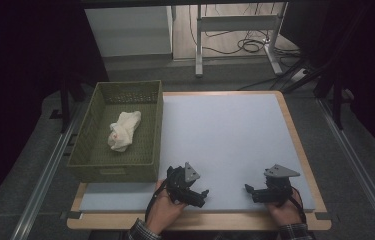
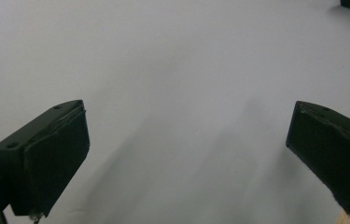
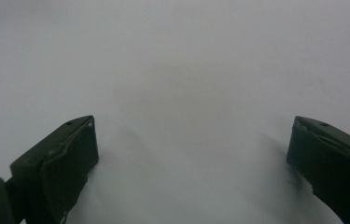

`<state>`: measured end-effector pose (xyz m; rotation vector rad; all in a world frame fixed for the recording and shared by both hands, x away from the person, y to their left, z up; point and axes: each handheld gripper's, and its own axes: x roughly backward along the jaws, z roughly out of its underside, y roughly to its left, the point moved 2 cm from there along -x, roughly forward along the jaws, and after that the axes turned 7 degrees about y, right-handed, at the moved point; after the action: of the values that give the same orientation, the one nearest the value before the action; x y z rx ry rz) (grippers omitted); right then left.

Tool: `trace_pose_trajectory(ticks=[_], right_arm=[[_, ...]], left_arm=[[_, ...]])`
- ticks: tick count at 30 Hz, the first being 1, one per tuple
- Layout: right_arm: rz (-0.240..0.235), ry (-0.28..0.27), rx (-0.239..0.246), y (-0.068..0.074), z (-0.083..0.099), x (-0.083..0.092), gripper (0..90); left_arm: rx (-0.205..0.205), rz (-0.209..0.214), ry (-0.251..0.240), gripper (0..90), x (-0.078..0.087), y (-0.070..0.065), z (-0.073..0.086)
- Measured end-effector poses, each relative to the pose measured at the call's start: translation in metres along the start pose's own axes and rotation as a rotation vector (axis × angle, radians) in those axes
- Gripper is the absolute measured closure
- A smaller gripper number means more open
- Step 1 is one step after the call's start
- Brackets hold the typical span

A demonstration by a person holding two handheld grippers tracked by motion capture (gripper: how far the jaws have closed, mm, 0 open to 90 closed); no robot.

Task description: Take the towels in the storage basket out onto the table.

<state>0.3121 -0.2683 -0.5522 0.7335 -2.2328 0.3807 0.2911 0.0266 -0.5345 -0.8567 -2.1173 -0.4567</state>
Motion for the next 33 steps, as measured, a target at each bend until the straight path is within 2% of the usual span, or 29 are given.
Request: trace_pose_trajectory(ticks=[2, 3, 5, 6, 9, 11, 12, 15, 20, 26, 28, 31, 33], right_arm=[[0.001, -0.001, 0.0, 0.0, 0.0, 0.0, 2.1], [0.0, -0.001, 0.0, 0.0, 0.0, 0.0, 2.1], [0.001, -0.001, 0.001, 0.0, 0.0, 0.0, 2.1], [0.001, -0.001, 0.001, 0.0, 0.0, 0.0, 2.1], [0.001, 0.0, 0.001, 0.0, 0.0, 0.0, 2.1], [0.001, 0.0, 0.001, 0.0, 0.0, 0.0, 2.1], [0.001, 0.0, 0.001, 0.0, 0.0, 0.0, 2.1], [0.001, 0.0, 0.001, 0.0, 0.0, 0.0, 2.1], [0.001, -0.001, 0.001, 0.0, 0.0, 0.0, 2.1], [0.0, -0.001, 0.002, 0.0, 0.0, 0.0, 2.1], [0.0, -0.004, 0.002, 0.0, 0.0, 0.0, 2.1], [-0.001, -0.004, 0.001, 0.0, 0.0, 0.0, 2.1], [0.0, -0.004, 0.001, 0.0, 0.0, 0.0, 2.1]], left_arm=[[0.008, 0.016, -0.01, 0.3, 0.001, 0.003, -0.005], [0.013, 0.038, -0.006, 0.3, 0.001, 0.005, -0.008], [0.014, 0.046, 0.001, 0.3, 0.001, 0.007, -0.011], [0.004, 0.042, 0.006, 0.3, 0.002, 0.008, -0.015], [0.0, 0.078, 0.014, 0.3, 0.002, 0.01, -0.028], [-0.007, 0.079, 0.019, 0.3, 0.003, 0.01, -0.031], [-0.024, 0.071, 0.022, 0.3, 0.005, 0.009, -0.038], [-0.03, 0.101, 0.012, 0.3, 0.009, 0.011, -0.049], [-0.041, 0.117, 0.019, 0.3, 0.013, 0.018, -0.064], [-0.048, 0.115, 0.024, 0.1, 0.022, 0.03, -0.079], [-0.041, 0.122, 0.017, 0.0, 0.028, 0.036, -0.084], [-0.044, 0.098, 0.026, 0.0, 0.035, 0.048, -0.091], [-0.033, 0.099, 0.027, 0.1, 0.041, 0.057, -0.096]])
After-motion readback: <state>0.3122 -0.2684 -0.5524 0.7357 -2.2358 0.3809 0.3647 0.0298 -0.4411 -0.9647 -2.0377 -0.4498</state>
